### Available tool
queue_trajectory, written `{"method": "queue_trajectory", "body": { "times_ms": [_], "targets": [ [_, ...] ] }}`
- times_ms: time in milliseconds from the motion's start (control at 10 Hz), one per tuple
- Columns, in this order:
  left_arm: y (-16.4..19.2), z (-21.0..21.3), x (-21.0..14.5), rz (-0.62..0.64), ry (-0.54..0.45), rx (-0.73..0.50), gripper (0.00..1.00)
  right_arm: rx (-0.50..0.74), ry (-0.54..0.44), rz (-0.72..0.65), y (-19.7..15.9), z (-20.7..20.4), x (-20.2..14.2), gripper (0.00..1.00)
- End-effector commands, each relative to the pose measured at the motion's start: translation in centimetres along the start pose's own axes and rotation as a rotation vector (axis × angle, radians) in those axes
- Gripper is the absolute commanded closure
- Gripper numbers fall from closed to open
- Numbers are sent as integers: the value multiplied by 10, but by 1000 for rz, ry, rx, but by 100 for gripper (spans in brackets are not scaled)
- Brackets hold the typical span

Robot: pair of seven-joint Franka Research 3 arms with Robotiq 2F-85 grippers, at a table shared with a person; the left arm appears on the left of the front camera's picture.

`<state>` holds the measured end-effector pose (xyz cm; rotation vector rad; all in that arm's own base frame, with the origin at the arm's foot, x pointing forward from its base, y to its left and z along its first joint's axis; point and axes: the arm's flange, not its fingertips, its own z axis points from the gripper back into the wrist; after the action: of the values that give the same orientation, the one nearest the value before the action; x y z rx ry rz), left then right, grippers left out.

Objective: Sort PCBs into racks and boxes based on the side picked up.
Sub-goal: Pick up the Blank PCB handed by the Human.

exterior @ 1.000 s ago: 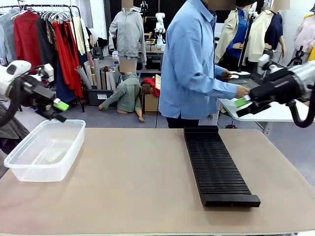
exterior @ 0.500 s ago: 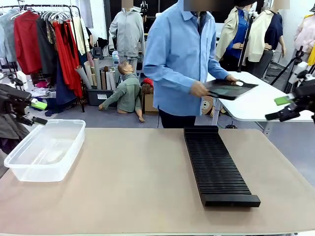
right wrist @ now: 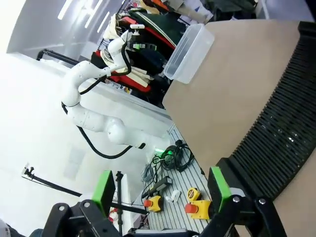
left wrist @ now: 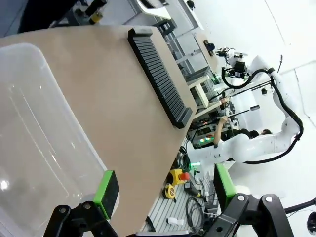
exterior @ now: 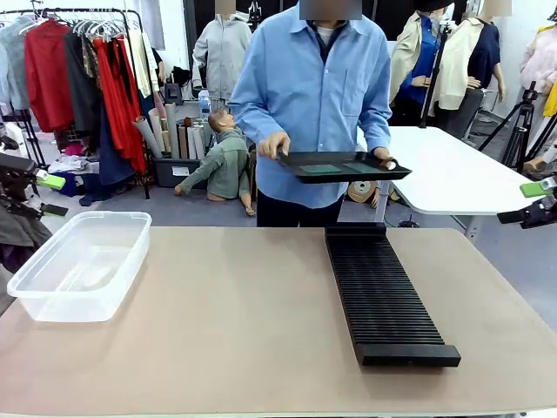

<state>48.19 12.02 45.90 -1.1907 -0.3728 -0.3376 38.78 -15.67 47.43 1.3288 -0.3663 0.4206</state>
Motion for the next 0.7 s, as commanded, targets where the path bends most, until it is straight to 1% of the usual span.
{"method": "queue_trajectory", "body": {
  "times_ms": [0, 100, 300, 600],
  "targets": [
    [-5, -6, -3, -95, -69, 13, 0, -59, -53, 65, 6, -4, 4, 0],
    [-5, -3, -5, -112, -98, 25, 0, -106, -70, 68, 8, -1, 0, 0],
    [-3, 2, -9, -91, -116, 37, 0, -111, -99, 63, 10, 3, -5, 0],
    [-3, 2, -9, -82, -136, 69, 0, -151, -125, 57, 5, 1, -6, 0]
  ]
}}
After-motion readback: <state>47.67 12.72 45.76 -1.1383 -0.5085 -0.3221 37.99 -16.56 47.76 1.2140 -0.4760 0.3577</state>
